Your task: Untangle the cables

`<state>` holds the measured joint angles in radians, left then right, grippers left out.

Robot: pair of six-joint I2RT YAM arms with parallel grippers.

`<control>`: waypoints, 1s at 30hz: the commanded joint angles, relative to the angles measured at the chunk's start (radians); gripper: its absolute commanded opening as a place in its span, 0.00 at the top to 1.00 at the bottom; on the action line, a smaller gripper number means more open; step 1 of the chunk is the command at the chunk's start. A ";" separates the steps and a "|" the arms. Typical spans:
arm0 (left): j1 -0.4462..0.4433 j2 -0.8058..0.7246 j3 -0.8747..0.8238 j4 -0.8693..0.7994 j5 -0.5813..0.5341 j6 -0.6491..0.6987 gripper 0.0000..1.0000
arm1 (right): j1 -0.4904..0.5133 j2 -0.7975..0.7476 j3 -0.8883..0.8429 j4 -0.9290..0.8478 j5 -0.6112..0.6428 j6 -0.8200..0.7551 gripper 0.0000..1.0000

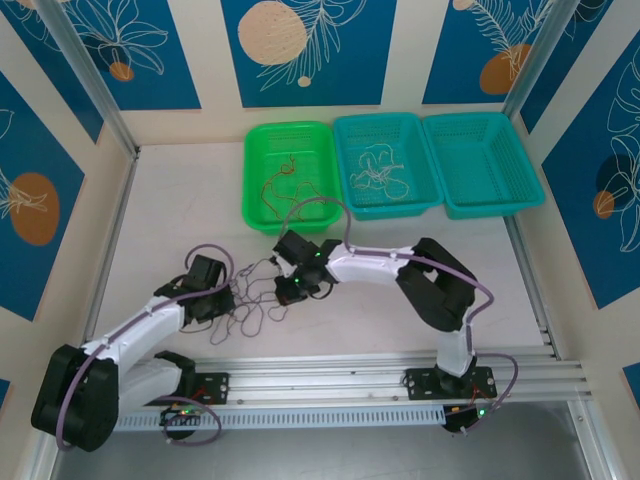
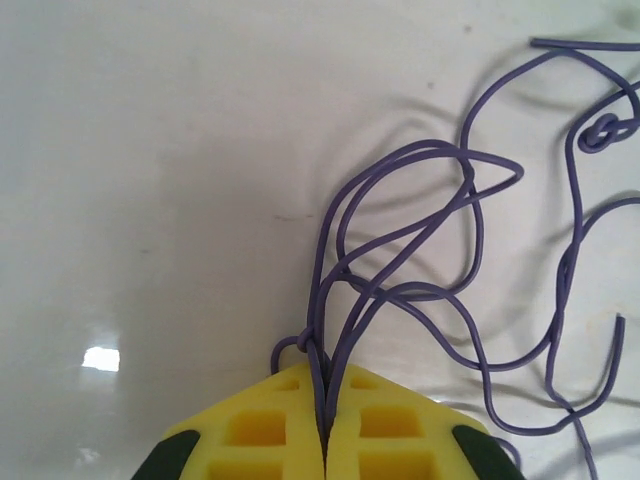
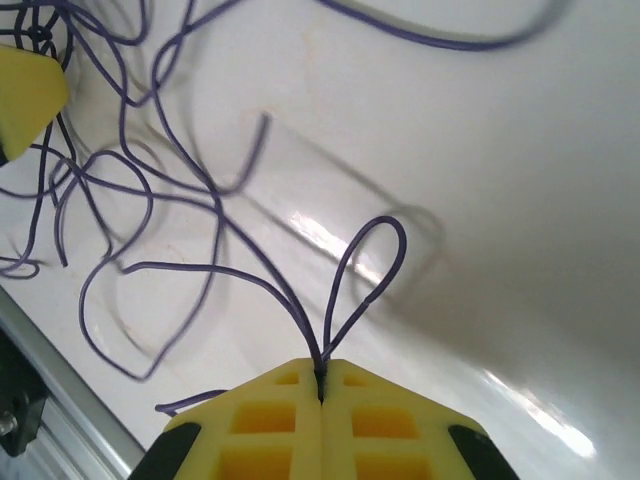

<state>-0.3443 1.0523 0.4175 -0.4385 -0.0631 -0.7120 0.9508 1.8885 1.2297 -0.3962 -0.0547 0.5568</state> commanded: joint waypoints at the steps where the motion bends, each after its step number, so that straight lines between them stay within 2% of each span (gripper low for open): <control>1: 0.011 -0.024 0.024 -0.079 -0.100 -0.035 1.00 | -0.063 -0.094 -0.070 -0.028 0.023 0.032 1.00; 7: 0.019 -0.062 0.035 -0.139 -0.190 -0.070 1.00 | -0.219 -0.234 -0.214 -0.097 0.097 0.069 1.00; 14: 0.038 -0.082 0.047 -0.161 -0.224 -0.060 1.00 | -0.485 -0.418 -0.379 -0.101 0.019 0.080 1.00; 22: 0.065 -0.100 0.071 -0.205 -0.309 -0.070 1.00 | -0.627 -0.654 -0.434 -0.136 0.074 0.124 1.00; 27: 0.087 -0.120 0.060 -0.178 -0.289 -0.070 1.00 | -0.834 -0.845 -0.471 -0.163 0.051 0.162 1.00; 30: 0.090 -0.115 0.043 -0.145 -0.263 -0.070 0.79 | -0.917 -0.925 -0.438 -0.206 0.051 0.151 1.00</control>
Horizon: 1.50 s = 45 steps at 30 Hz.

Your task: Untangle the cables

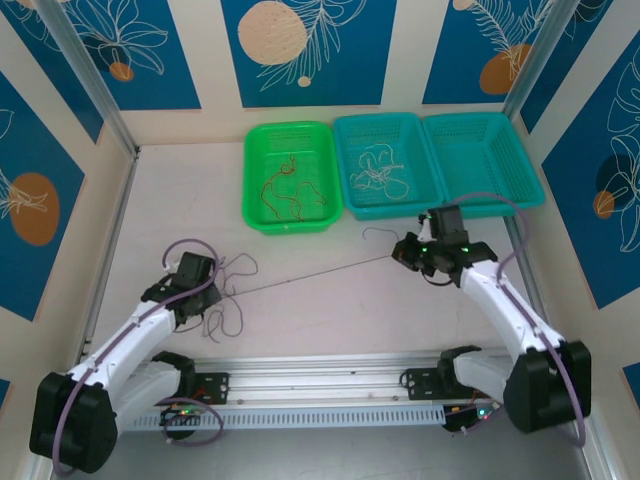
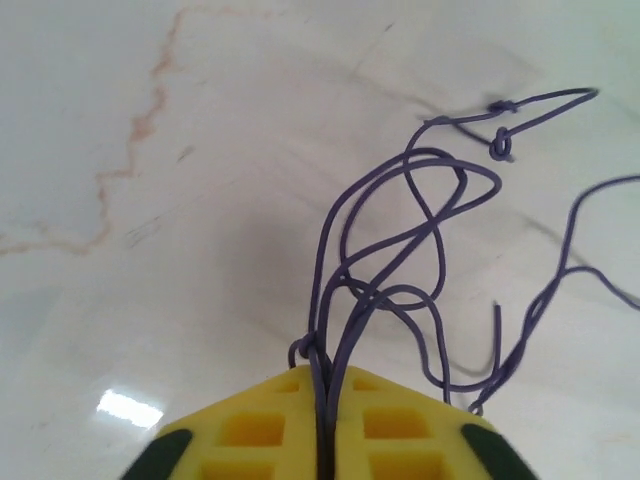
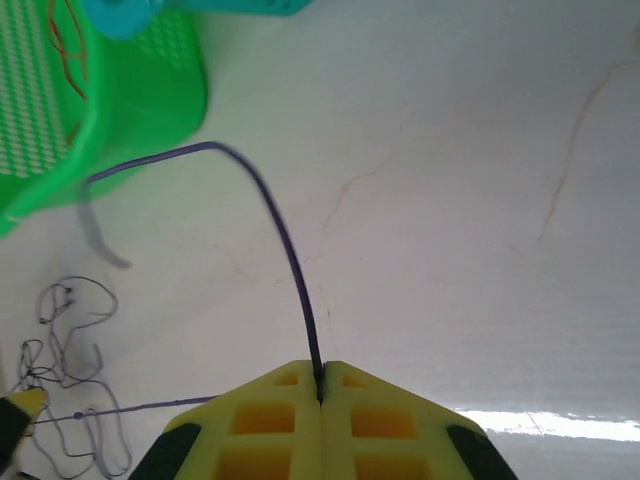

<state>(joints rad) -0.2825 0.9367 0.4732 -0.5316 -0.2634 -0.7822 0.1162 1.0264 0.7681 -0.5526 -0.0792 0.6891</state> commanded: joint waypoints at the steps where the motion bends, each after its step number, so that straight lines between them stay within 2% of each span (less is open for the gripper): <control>1: 0.029 0.003 -0.017 -0.045 -0.060 0.000 0.72 | -0.097 -0.086 0.042 -0.064 0.075 0.013 1.00; 5: 0.031 0.005 -0.021 -0.035 -0.061 -0.002 0.60 | -0.117 -0.131 0.117 -0.117 0.084 0.003 1.00; 13: 0.037 -0.018 -0.025 -0.043 -0.065 0.015 0.53 | -0.159 -0.189 0.239 -0.164 0.085 0.033 1.00; 15: 0.037 -0.031 -0.036 0.010 0.012 0.065 0.52 | -0.160 -0.193 0.262 -0.146 0.030 0.034 1.00; 17: 0.035 -0.049 -0.050 0.117 0.190 0.113 0.44 | -0.145 -0.179 0.249 -0.096 -0.085 0.029 1.00; 20: 0.028 -0.061 -0.068 0.244 0.372 0.055 0.32 | -0.074 -0.138 0.221 -0.099 -0.076 0.018 1.00; 25: 0.006 0.027 -0.028 0.232 0.381 0.049 0.12 | 0.027 -0.111 0.127 -0.071 -0.028 0.054 1.00; 28: 0.001 0.139 -0.014 0.249 0.358 0.071 0.08 | 0.051 -0.105 0.099 -0.069 -0.004 0.052 1.00; 30: -0.008 0.213 0.001 0.274 0.375 0.088 0.17 | 0.048 -0.100 0.100 -0.088 0.022 0.050 1.00; 33: -0.035 0.303 0.027 0.303 0.385 0.102 0.36 | 0.023 -0.105 0.107 -0.119 0.067 0.069 1.00; 37: -0.051 0.342 0.052 0.253 0.306 0.103 0.78 | -0.045 -0.127 0.120 -0.133 0.079 0.083 1.00; 40: -0.048 0.316 0.061 0.175 0.173 0.087 1.00 | -0.114 -0.155 0.159 -0.166 0.143 0.087 1.00; 42: -0.034 0.282 0.067 0.117 0.077 0.077 1.00 | -0.185 -0.191 0.181 -0.173 0.185 0.107 1.00; 45: 0.046 0.232 0.073 0.059 -0.008 0.085 1.00 | -0.353 -0.258 0.212 -0.172 0.215 0.152 1.00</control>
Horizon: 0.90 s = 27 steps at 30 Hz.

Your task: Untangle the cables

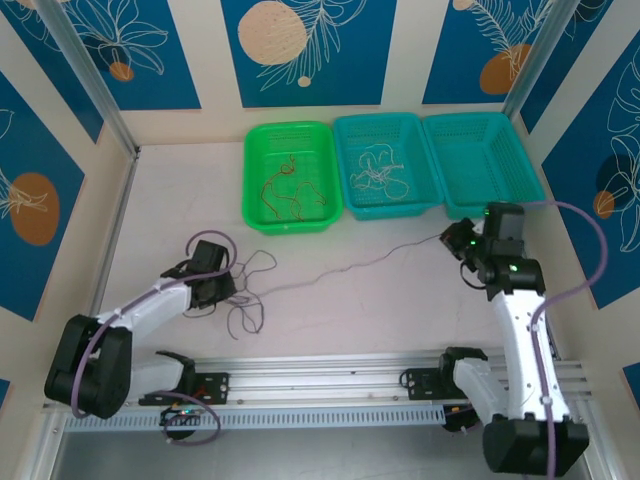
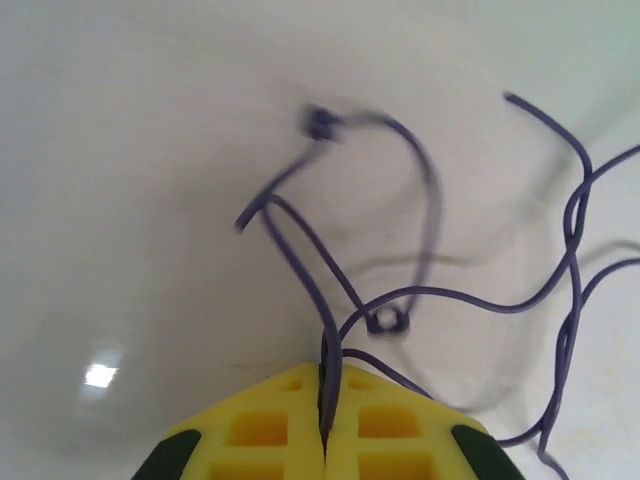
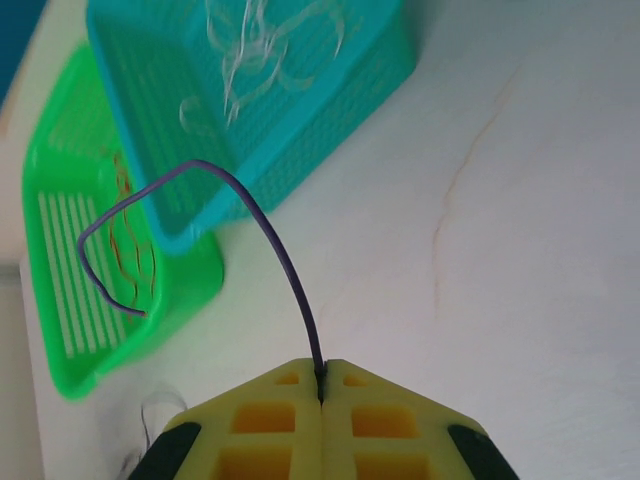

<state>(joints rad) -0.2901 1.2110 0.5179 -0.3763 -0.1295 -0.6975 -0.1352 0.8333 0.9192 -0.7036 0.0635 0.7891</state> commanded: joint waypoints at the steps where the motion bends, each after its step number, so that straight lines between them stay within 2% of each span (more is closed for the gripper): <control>1: 0.090 -0.057 0.029 -0.111 -0.156 0.007 1.00 | -0.162 -0.087 0.079 -0.026 0.076 0.072 1.00; 5: 0.208 -0.091 0.060 -0.175 -0.195 0.029 1.00 | -0.258 -0.119 0.171 -0.061 0.148 0.109 1.00; 9: 0.281 -0.097 0.072 -0.171 -0.185 0.057 1.00 | -0.273 -0.116 0.231 -0.044 0.181 0.098 1.00; 12: 0.306 -0.090 0.062 -0.125 -0.112 0.076 1.00 | -0.270 -0.080 0.262 0.005 0.039 0.060 1.00; 14: 0.305 -0.093 0.051 -0.070 -0.017 0.103 1.00 | -0.243 -0.036 0.271 0.040 -0.116 0.038 1.00; 16: 0.302 -0.108 0.041 -0.010 0.081 0.139 1.00 | -0.226 0.002 0.283 0.041 -0.194 0.032 1.00; 18: 0.283 -0.135 0.039 0.027 0.146 0.162 1.00 | -0.223 0.024 0.302 0.025 -0.209 0.032 1.00; 20: 0.236 -0.159 0.053 0.049 0.183 0.177 0.95 | -0.224 0.026 0.312 0.028 -0.187 0.034 1.00; 22: 0.169 -0.172 0.066 0.070 0.204 0.181 0.86 | -0.221 0.028 0.328 0.030 -0.160 0.041 1.00; 24: 0.105 -0.170 0.082 0.072 0.179 0.186 0.72 | -0.219 0.038 0.349 0.028 -0.137 0.046 1.00; 27: 0.013 -0.160 0.115 0.048 0.103 0.228 0.36 | -0.217 0.069 0.391 0.020 -0.117 0.045 1.00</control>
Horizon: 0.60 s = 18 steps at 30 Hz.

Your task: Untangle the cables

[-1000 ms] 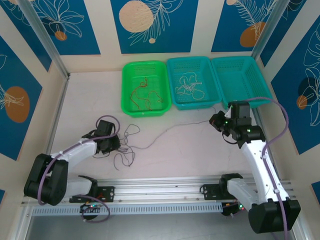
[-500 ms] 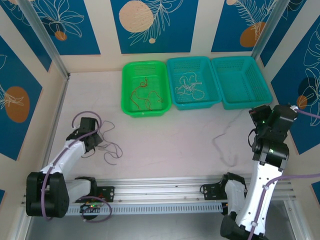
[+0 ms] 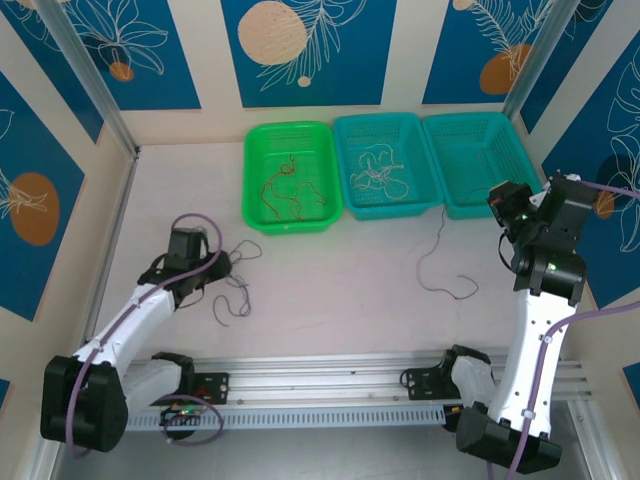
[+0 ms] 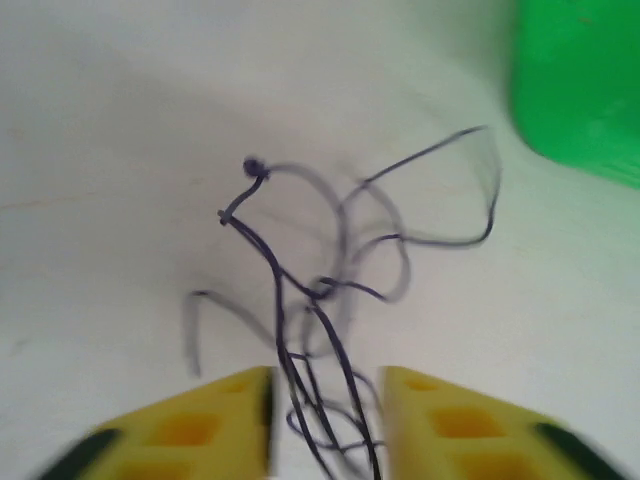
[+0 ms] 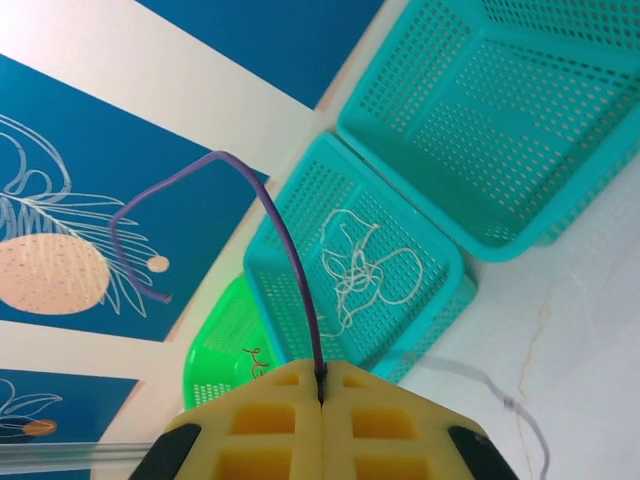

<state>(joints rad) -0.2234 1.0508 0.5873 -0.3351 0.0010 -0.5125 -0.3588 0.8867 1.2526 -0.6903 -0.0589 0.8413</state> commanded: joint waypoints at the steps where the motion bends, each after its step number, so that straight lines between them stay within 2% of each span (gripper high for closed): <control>1: -0.071 -0.007 0.058 -0.009 -0.055 0.052 0.25 | 0.007 0.031 0.079 0.004 0.007 -0.008 1.00; 3: -0.081 -0.038 0.079 -0.034 -0.086 0.061 0.14 | 0.009 0.061 0.128 -0.001 0.008 -0.010 1.00; 5: -0.089 -0.089 0.103 -0.049 -0.080 0.088 0.12 | 0.021 0.090 0.183 0.003 0.014 -0.007 1.00; 9: -0.147 -0.174 0.162 -0.022 0.092 0.141 0.12 | 0.078 0.177 0.344 0.002 0.061 -0.024 1.00; 13: -0.237 -0.196 0.196 0.079 0.287 0.130 0.12 | 0.154 0.298 0.558 -0.014 0.159 -0.065 1.00; 18: -0.342 -0.210 0.203 0.144 0.342 0.150 0.09 | 0.183 0.509 0.901 -0.069 0.215 -0.105 1.00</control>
<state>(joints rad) -0.5282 0.8520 0.7692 -0.2459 0.2474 -0.3981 -0.1894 1.3178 2.0262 -0.7277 0.0841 0.7826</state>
